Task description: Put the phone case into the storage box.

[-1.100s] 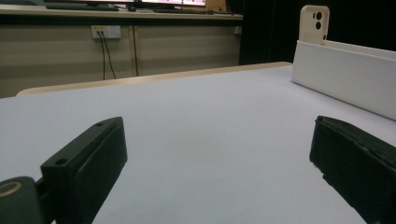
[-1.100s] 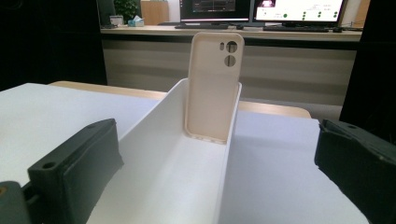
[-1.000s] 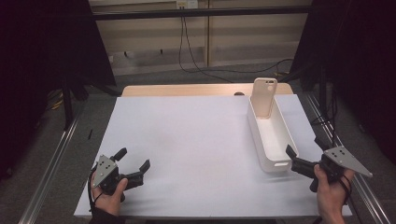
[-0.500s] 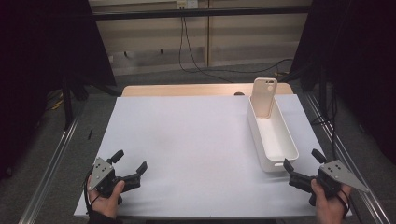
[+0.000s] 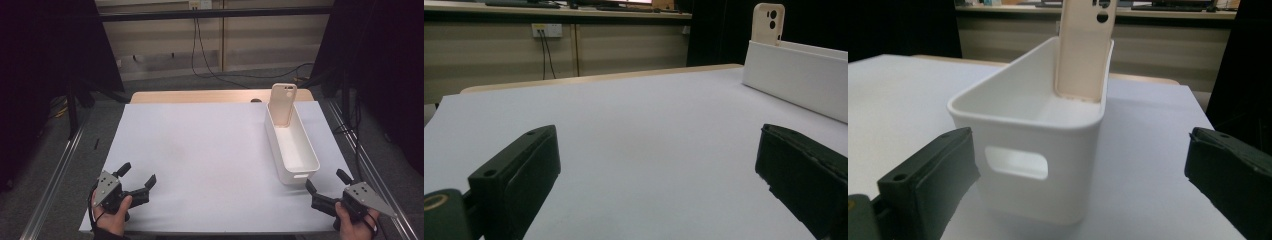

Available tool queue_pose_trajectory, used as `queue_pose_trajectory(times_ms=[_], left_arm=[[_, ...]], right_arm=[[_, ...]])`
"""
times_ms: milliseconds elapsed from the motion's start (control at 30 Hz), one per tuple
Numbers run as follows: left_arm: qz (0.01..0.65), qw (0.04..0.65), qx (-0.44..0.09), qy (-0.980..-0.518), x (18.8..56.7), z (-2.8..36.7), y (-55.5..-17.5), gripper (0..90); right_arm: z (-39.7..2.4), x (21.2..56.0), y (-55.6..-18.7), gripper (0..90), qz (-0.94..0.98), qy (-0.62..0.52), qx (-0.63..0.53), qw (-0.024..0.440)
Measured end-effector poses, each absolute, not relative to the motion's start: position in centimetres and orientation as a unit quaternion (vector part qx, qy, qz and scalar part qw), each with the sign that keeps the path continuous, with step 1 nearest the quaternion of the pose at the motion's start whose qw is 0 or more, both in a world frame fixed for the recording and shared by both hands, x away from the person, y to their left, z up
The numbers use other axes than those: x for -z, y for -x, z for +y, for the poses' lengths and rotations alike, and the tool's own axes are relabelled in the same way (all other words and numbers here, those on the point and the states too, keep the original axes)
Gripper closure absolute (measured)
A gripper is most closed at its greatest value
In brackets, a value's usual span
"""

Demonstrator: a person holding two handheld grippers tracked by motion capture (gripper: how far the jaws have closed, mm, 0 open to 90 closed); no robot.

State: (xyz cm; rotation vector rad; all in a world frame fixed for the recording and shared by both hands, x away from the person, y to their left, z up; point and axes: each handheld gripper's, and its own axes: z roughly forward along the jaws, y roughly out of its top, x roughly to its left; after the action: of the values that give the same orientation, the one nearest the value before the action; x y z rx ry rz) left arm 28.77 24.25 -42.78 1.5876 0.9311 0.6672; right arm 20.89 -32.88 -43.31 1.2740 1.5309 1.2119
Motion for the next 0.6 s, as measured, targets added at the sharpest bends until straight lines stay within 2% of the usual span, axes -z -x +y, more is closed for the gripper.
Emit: queue_pose_trajectory(times_ms=[600], left_arm=[[0.396,0.549,-0.279,-0.680,42.96,23.98,-28.84,4.3]], right_arm=[[-33.03,43.53,-21.26,0.0,0.583,-0.519,-0.487,0.391]])
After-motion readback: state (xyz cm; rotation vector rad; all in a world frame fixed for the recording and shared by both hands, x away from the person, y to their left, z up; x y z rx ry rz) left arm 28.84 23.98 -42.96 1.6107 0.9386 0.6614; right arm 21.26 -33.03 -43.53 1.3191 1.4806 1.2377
